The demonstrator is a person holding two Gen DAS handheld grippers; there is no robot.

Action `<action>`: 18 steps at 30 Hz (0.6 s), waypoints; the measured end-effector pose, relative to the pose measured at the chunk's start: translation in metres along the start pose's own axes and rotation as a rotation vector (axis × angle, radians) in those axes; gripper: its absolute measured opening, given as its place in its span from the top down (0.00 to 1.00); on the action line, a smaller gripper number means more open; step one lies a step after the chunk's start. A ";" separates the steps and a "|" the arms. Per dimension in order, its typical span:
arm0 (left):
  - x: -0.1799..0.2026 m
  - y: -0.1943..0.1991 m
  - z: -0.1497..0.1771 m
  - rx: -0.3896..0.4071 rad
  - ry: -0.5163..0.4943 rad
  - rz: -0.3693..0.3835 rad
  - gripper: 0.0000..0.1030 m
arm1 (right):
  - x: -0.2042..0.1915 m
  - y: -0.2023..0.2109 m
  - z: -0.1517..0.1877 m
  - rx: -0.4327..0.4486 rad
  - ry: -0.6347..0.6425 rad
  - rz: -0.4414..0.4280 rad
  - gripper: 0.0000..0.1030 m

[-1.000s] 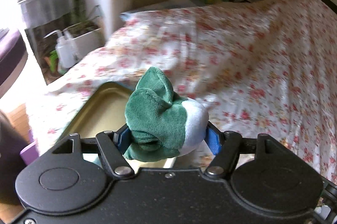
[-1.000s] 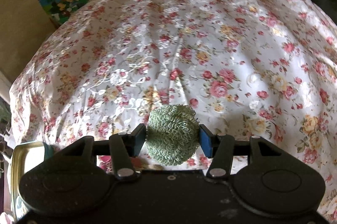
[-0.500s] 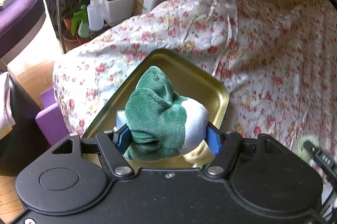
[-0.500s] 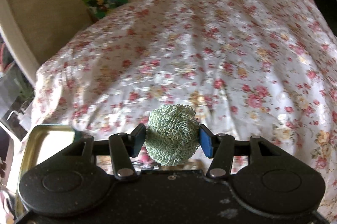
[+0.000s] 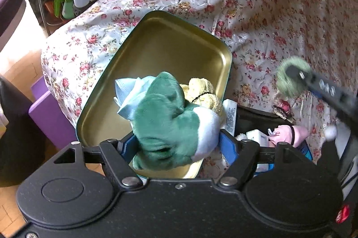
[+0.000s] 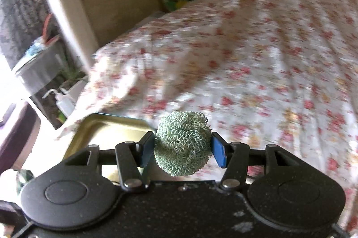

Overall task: Organize soft objects
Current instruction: 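Drop the plush into the tray with the left tool while the right tool drops the ball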

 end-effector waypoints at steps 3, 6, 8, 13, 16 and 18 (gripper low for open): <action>0.001 0.001 0.000 0.001 -0.001 -0.003 0.27 | -0.032 -0.005 -0.012 -0.008 0.036 -0.034 0.47; 0.000 0.002 -0.002 0.005 0.015 0.001 0.27 | -0.056 -0.008 -0.019 -0.013 0.063 -0.057 0.47; -0.003 0.003 -0.003 0.010 0.034 -0.005 0.27 | -0.070 -0.011 -0.023 -0.025 0.074 -0.078 0.46; -0.017 0.008 -0.007 0.036 0.097 -0.028 0.27 | -0.091 -0.015 -0.027 -0.042 0.076 -0.114 0.41; -0.025 0.012 -0.008 0.057 0.126 -0.035 0.27 | -0.096 -0.020 -0.026 -0.047 0.088 -0.105 0.41; -0.030 0.016 -0.009 0.069 0.145 -0.038 0.27 | -0.097 -0.026 -0.025 -0.052 0.103 -0.093 0.41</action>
Point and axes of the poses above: each gripper's, at about its wrist camera, not at the fingertips, and y roughly against the way its jaws point, x to its right, z to its underside, the point moved 3 cm from there along -y, roughly the way its jaws point, and after that the axes turned 12 degrees about z, right-handed, at the moved point
